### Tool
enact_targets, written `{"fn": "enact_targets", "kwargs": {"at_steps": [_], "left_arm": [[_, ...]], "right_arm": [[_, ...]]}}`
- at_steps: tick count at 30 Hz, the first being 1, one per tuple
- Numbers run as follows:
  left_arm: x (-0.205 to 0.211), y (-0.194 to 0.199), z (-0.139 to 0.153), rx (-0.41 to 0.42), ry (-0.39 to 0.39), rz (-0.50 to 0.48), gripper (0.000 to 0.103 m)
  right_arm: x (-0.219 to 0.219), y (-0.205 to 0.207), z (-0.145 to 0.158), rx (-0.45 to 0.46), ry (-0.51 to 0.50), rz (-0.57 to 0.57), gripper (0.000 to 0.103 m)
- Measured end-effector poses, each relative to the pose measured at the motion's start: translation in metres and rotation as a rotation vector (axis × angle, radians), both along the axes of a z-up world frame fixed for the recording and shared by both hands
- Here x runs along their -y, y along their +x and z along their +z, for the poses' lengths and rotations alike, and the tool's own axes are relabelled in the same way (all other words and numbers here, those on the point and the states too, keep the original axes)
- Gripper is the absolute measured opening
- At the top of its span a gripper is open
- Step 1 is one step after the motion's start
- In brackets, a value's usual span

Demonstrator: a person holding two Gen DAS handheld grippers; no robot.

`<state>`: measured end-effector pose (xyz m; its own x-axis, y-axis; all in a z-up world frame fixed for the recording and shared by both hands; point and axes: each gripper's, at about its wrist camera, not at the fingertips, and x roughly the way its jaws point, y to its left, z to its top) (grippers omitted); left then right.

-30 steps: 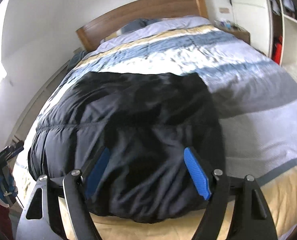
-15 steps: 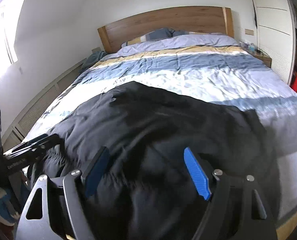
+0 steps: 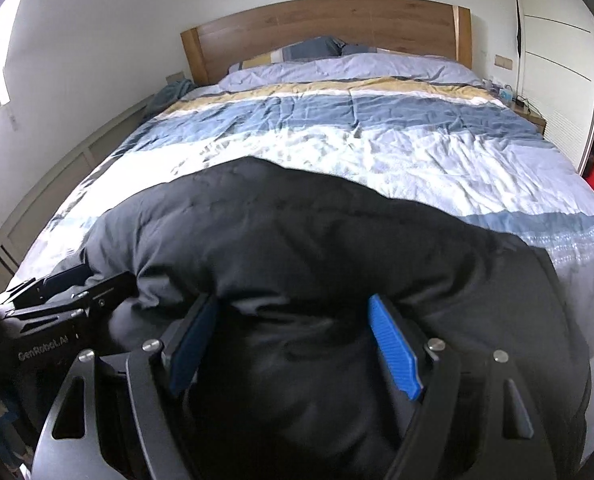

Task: Fold large clothes
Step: 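Press and smooth the folded coat with both open grippers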

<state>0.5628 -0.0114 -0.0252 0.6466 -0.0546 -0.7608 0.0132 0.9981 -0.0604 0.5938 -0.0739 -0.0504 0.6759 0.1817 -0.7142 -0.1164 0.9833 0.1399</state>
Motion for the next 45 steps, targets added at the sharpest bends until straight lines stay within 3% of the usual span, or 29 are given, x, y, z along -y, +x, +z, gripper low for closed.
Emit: {"fn": "enact_targets", "kwargs": {"at_steps": [5,8,11,19,25,29,34,38,45], "left_arm": [[0.004,0.034,-0.005,-0.038,0.042,0.013,0.085],[-0.009,0.040,-0.012,-0.064,-0.012,0.025,0.086],[-0.031,0.028,-0.015,-0.068,-0.077,0.035,0.087],[-0.090,-0.011,-0.022,-0.088,-0.116,0.143,0.092],[-0.120,-0.042,-0.012,-0.104,-0.037,0.257,0.092],[-0.118,-0.079,0.010,-0.015,-0.060,0.237,0.092],[-0.083,-0.135,0.026,0.099,-0.083,0.145,0.092],[-0.055,-0.156,0.020,0.136,-0.085,0.101,0.092],[-0.035,-0.168,-0.005,0.140,-0.052,0.073,0.092]], "right_arm": [[0.003,0.037,-0.007,-0.056,-0.003,-0.021,0.077],[0.015,0.041,-0.014,-0.071,0.039,-0.028,0.077],[0.035,0.030,-0.018,-0.065,0.090,-0.033,0.077],[0.121,-0.022,-0.028,-0.080,0.072,-0.146,0.077],[0.158,-0.050,-0.024,-0.122,-0.051,-0.292,0.077],[0.139,-0.078,0.004,-0.040,-0.032,-0.253,0.077],[0.074,-0.115,0.030,0.069,0.024,-0.097,0.077],[0.025,-0.136,0.025,0.096,-0.004,-0.005,0.077],[0.010,-0.141,0.001,0.068,-0.001,0.006,0.077]]}}
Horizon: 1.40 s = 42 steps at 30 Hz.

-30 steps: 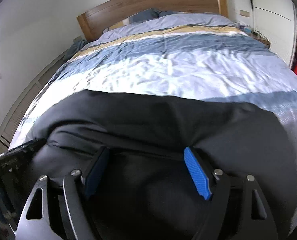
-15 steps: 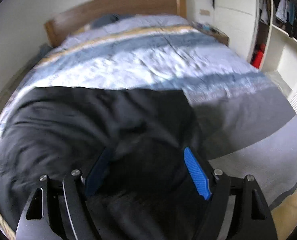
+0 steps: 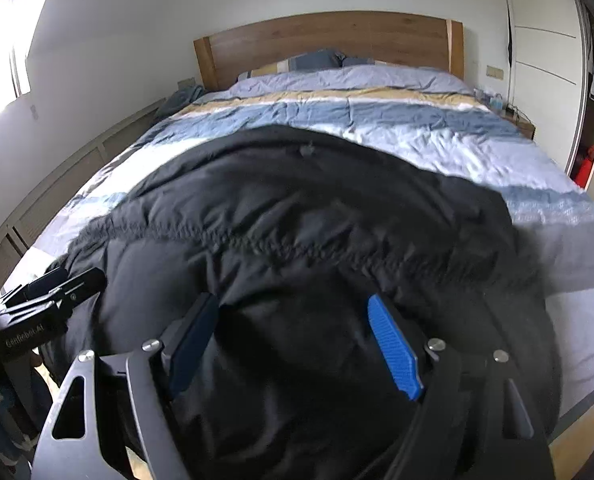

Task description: Fold large clothes

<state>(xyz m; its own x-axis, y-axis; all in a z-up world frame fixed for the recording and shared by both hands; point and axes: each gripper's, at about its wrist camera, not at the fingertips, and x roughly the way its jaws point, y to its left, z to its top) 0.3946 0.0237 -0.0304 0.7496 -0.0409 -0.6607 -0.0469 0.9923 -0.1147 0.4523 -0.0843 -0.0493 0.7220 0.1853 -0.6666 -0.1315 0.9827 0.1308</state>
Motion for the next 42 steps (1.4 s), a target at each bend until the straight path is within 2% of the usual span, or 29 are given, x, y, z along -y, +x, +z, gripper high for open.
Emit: {"fn": "enact_targets", "kwargs": {"at_steps": [6,17,26,31,42], "left_arm": [[-0.006,0.000,-0.010,0.018,0.012,0.016,0.092],[-0.020,-0.003,-0.016,0.010,0.019,0.049,0.092],[-0.020,-0.011,-0.014,-0.005,0.034,0.061,0.092],[-0.022,-0.028,-0.009,-0.019,0.043,0.064,0.092],[-0.026,-0.099,0.012,-0.027,0.104,0.042,0.098]], "right_arm": [[0.019,0.000,-0.009,0.005,0.013,-0.029,0.077],[0.095,-0.020,-0.027,-0.036,0.008,-0.196,0.077],[0.140,-0.044,-0.028,-0.069,0.001,-0.305,0.077],[0.144,-0.059,-0.023,-0.086,-0.006,-0.341,0.077],[0.102,-0.121,-0.008,-0.069,-0.015,-0.289,0.077]]}}
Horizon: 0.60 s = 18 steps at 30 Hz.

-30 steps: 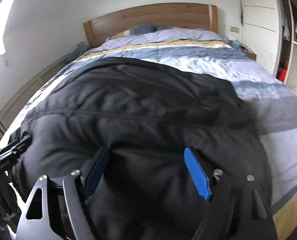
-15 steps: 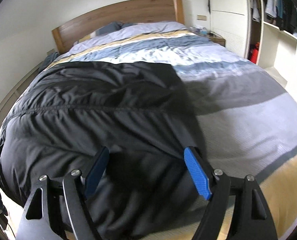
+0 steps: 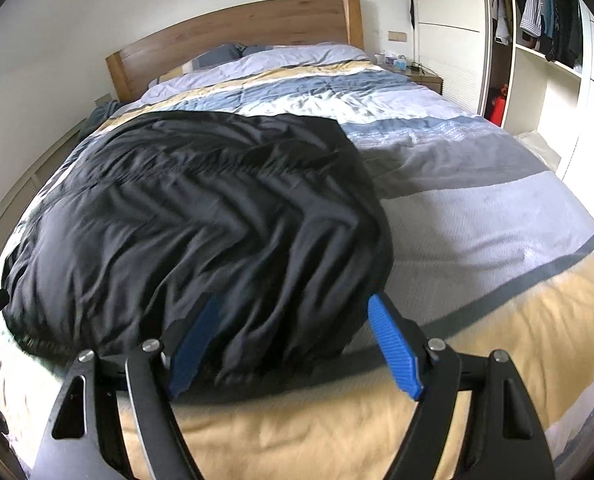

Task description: Fold large clothes

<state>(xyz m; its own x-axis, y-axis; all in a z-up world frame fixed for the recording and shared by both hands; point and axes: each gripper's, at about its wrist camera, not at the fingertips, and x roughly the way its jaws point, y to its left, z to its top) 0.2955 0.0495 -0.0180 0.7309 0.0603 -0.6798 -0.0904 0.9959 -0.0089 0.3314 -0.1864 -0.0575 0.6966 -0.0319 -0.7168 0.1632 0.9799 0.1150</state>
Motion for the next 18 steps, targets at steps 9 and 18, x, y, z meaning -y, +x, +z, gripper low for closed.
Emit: {"fn": "enact_targets", "kwargs": {"at_steps": [9,18], "left_arm": [[0.006,-0.062,0.021,0.036,0.050,-0.004,0.102],[0.022,-0.113,0.044,0.089,0.071,-0.033,0.102]], "right_arm": [[-0.019,-0.051,0.016,0.024,-0.019,0.017,0.077],[-0.024,-0.098,0.036,0.066,-0.046,0.019,0.077]]}}
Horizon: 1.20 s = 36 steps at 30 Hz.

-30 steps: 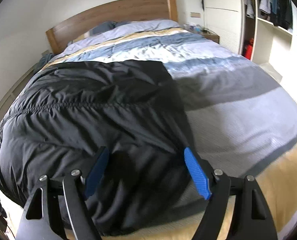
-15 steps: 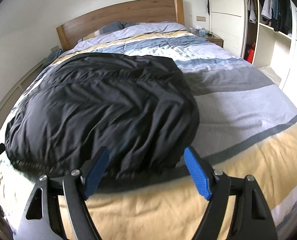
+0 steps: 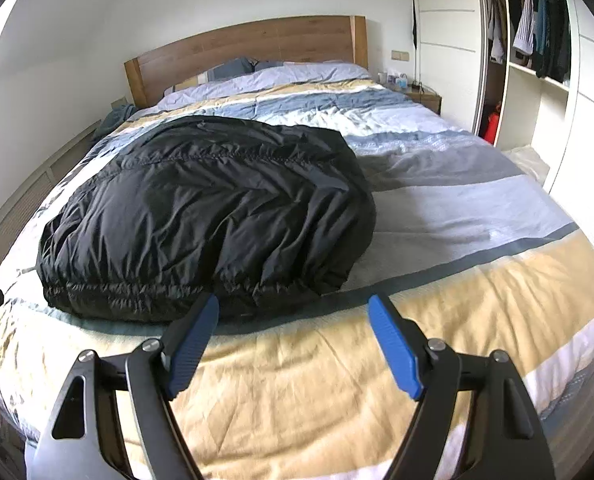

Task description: Fold large clothes

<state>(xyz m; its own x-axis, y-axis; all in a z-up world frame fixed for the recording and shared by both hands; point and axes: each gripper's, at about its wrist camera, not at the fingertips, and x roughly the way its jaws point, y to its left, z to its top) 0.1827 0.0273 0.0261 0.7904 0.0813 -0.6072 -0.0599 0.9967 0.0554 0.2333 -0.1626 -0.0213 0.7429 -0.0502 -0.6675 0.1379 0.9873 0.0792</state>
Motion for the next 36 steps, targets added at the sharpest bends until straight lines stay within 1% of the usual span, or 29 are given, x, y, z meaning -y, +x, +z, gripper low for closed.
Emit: {"fn": "enact_targets", "kwargs": {"at_steps": [4,8,12,16,20,27,36], "left_arm": [[0.005,-0.019,0.012,0.025,0.014,-0.007,0.102],[0.002,-0.036,0.019,0.041,0.002,-0.008,0.102],[-0.001,-0.053,0.024,0.061,0.016,0.000,0.102],[-0.006,-0.069,0.027,0.074,-0.001,0.007,0.102],[-0.009,-0.084,0.029,0.095,0.005,0.021,0.102],[-0.010,-0.102,0.031,0.118,0.051,0.053,0.102],[-0.009,-0.114,0.036,0.135,0.040,0.062,0.102]], "right_arm": [[-0.010,-0.018,0.010,0.023,-0.027,0.017,0.077],[-0.020,-0.037,0.022,0.052,-0.063,0.029,0.077],[-0.029,-0.053,0.033,0.080,-0.085,0.034,0.077],[-0.037,-0.070,0.044,0.108,-0.090,0.044,0.077],[-0.046,-0.085,0.052,0.136,-0.109,0.058,0.077],[-0.058,-0.101,0.058,0.169,-0.156,0.057,0.077],[-0.062,-0.115,0.063,0.209,-0.194,0.059,0.077]]}}
